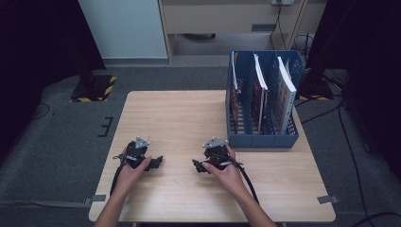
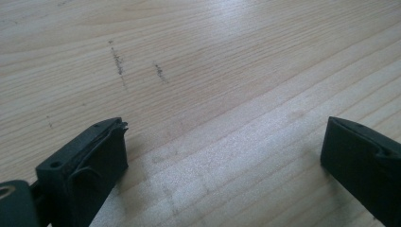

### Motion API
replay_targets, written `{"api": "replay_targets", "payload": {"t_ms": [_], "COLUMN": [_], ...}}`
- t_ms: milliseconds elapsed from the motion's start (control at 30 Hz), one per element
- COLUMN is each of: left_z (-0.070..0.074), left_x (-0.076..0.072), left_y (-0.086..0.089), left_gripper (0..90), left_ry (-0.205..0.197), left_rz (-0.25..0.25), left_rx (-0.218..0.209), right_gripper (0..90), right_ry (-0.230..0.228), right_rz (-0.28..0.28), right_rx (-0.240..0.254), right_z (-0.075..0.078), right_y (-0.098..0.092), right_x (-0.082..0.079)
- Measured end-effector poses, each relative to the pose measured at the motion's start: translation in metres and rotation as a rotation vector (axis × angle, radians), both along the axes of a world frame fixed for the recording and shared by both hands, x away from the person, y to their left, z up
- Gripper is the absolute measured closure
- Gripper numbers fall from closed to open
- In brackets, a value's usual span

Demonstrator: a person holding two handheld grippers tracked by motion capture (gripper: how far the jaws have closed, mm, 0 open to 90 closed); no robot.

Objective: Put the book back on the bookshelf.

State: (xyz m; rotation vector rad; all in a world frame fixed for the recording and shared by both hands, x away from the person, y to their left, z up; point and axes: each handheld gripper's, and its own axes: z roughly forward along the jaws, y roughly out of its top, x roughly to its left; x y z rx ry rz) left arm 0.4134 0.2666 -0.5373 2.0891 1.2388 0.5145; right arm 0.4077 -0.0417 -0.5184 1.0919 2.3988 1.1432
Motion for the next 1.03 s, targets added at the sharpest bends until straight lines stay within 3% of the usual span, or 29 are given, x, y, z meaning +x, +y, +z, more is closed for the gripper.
{"api": "replay_targets", "payload": {"t_ms": [133, 400, 567, 1033], "left_z": [0.000, 0.000, 0.000, 0.000], "left_x": [0.000, 0.000, 0.000, 0.001], "left_y": [0.000, 0.000, 0.000, -0.001], "left_gripper": [0.3, 0.1, 0.1, 0.0], "left_ry": [0.000, 0.000, 0.000, 0.001], "left_rz": [0.000, -0.001, -0.001, -0.002], "left_rx": [0.000, 0.000, 0.001, 0.001], "right_gripper": [6.9, 6.4, 5.8, 1.7], "right_ry": [0.020, 0.031, 0.021, 0.016], "right_rz": [-0.046, -0.075, -0.102, -0.126], "right_rx": [-0.018, -0.049, -0.104, -0.100], "right_z": [-0.006, -0.012, -0.019, -0.021], "right_y": [0.000, 0.000, 0.004, 0.004], "right_x": [0.005, 0.009, 0.010, 0.011]}}
